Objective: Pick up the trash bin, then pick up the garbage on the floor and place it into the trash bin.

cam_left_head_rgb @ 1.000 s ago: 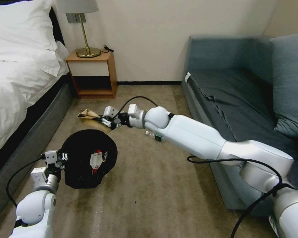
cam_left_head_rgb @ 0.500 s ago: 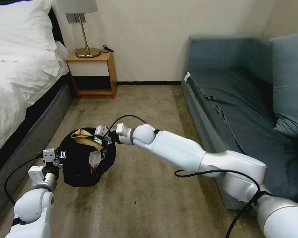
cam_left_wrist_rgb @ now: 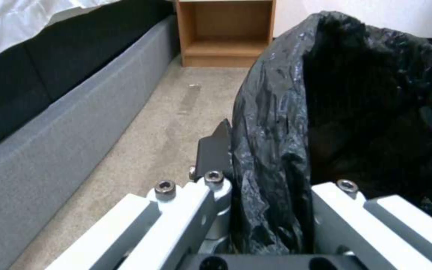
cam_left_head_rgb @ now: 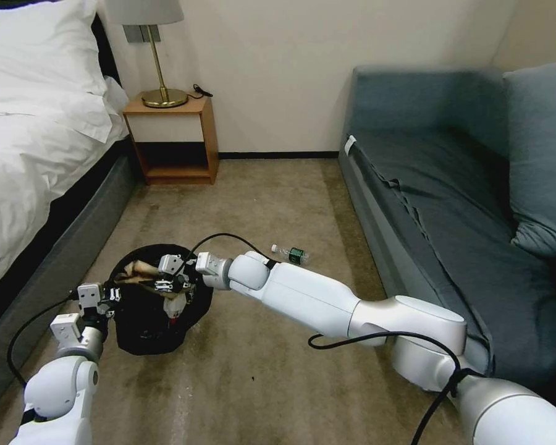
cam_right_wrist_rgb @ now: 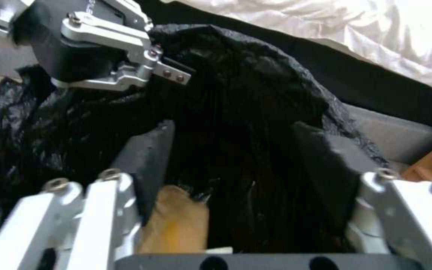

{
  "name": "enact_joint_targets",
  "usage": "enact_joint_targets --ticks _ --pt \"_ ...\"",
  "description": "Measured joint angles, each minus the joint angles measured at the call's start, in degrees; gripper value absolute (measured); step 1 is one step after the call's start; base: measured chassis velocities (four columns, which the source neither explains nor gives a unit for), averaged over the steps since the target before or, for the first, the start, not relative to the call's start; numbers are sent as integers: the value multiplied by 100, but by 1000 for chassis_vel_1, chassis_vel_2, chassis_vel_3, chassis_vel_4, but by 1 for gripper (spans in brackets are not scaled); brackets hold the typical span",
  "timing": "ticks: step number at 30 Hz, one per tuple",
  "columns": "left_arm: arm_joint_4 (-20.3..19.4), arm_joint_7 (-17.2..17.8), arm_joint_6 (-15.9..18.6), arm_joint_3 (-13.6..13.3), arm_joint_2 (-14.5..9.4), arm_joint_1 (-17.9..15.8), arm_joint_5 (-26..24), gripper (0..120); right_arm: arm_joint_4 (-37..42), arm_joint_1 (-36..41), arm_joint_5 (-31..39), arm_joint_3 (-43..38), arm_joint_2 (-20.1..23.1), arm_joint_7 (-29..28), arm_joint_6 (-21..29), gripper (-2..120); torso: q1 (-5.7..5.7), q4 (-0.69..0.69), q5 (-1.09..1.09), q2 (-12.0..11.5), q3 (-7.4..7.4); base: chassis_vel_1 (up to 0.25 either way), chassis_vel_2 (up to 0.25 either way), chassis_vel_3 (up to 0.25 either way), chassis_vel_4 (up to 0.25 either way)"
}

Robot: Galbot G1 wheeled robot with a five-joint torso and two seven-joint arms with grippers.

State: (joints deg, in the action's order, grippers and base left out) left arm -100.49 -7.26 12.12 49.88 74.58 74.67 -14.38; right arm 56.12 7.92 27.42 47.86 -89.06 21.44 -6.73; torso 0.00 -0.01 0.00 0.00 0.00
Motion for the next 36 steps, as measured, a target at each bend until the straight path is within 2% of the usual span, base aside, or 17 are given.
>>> enact_joint_targets --ticks 1,3,4,6,11,19,21,28,31,34,36 --pt "0 0 0 0 0 0 0 5 0 0 0 0 0 0 0 67 0 0 0 0 0 0 0 0 0" --pt "1 -3 0 0 0 -8 0 5 32 -3 6 -1 6 -49 -9 77 0 0 0 0 0 0 0 0 0" --pt "1 -3 0 0 0 -8 0 5 32 -3 6 -1 6 -49 -9 77 0 0 0 0 0 0 0 0 0" --pt "2 -6 -1 -8 4 -11 0 5 91 -64 56 -67 -6 -301 -30 89 0 0 0 0 0 0 0 0 0" --pt "-2 -6 -2 -23 5 -15 8 5 101 -283 263 -287 -56 -552 10 99 0 1 0 0 0 0 0 0 0" --pt "-77 -6 -2 -39 30 15 21 5 -120 -773 453 -839 -63 -941 264 100 0 1 0 0 0 0 0 0 0" --pt "-113 12 -2 -22 8 54 -5 5 -463 -967 272 -1256 -117 -1102 238 100 0 1 1 0 0 0 0 0 0" --pt "-116 32 -1 -4 -17 77 -23 5 -998 -1230 286 -2075 -152 -1591 415 100 0 2 1 0 0 0 0 0 0" --pt "-161 32 -2 -18 -3 77 -21 5 -1107 -1266 525 -2447 137 -1846 699 100 0 1 1 0 0 0 0 0 0" --pt "-171 32 -1 -22 2 72 -19 5 -1077 -1214 585 -2492 282 -1913 798 100 0 1 1 0 0 0 0 0 0" --pt "-177 35 3 -22 1 45 -19 5 -864 -879 777 -2539 689 -2097 1123 100 0 -2 3 0 1 0 0 0 0"
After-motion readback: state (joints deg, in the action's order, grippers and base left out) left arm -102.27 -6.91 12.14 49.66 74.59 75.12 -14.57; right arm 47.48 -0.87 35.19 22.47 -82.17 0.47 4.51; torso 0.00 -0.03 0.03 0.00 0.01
